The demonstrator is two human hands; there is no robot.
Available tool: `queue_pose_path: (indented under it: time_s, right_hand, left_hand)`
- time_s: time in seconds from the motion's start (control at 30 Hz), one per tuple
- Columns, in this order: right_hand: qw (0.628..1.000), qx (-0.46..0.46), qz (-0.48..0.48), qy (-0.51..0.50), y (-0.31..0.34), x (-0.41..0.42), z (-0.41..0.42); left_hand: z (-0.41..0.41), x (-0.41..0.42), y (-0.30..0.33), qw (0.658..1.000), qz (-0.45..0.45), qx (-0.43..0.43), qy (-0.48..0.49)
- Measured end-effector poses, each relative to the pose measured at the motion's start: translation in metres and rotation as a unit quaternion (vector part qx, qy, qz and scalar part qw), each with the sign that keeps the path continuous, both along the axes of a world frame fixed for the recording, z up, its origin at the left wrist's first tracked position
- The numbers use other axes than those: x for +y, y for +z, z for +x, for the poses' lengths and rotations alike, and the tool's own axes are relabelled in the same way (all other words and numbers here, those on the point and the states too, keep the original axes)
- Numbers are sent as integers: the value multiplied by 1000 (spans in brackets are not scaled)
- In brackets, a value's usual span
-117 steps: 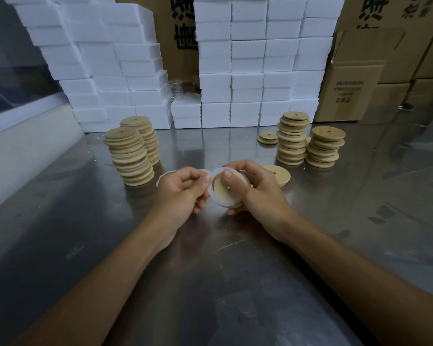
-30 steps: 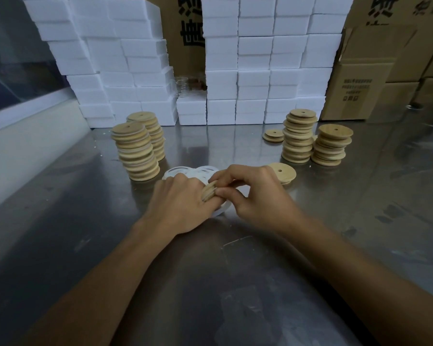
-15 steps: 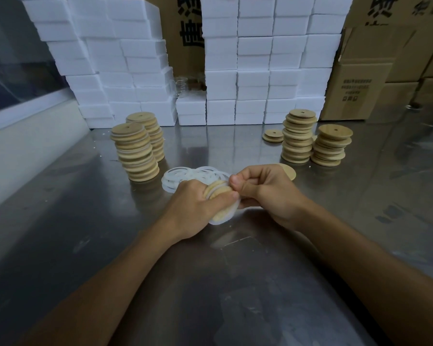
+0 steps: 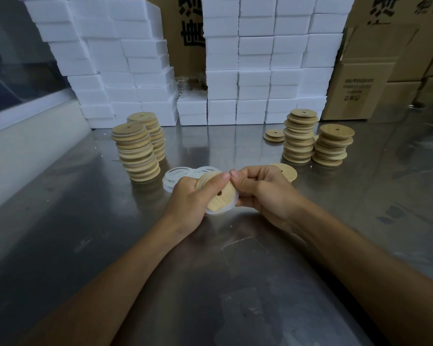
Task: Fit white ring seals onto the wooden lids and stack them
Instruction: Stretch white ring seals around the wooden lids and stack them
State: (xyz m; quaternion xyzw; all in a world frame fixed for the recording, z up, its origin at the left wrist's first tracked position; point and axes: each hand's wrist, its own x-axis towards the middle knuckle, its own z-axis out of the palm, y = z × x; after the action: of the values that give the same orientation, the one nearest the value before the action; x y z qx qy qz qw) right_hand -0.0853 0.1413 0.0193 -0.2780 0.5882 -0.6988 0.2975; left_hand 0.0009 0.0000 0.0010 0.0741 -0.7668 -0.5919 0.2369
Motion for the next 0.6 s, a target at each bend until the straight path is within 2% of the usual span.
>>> queue_pose_path:
  time_s: [0.27,0.47,0.6]
  right_hand:
    - [1000,-4,-19,-5,-3,-4,3]
    - [999,-19,-28,1,-3,-6,5]
    - [998,-36,-43,1,-7,-5,6]
  left_hand:
    - [-1,-3,1,997,67,-14,43]
    - [-2,-2,-1,995,56,-6,76]
    - [-4,-2,-2,995,-19,5,97]
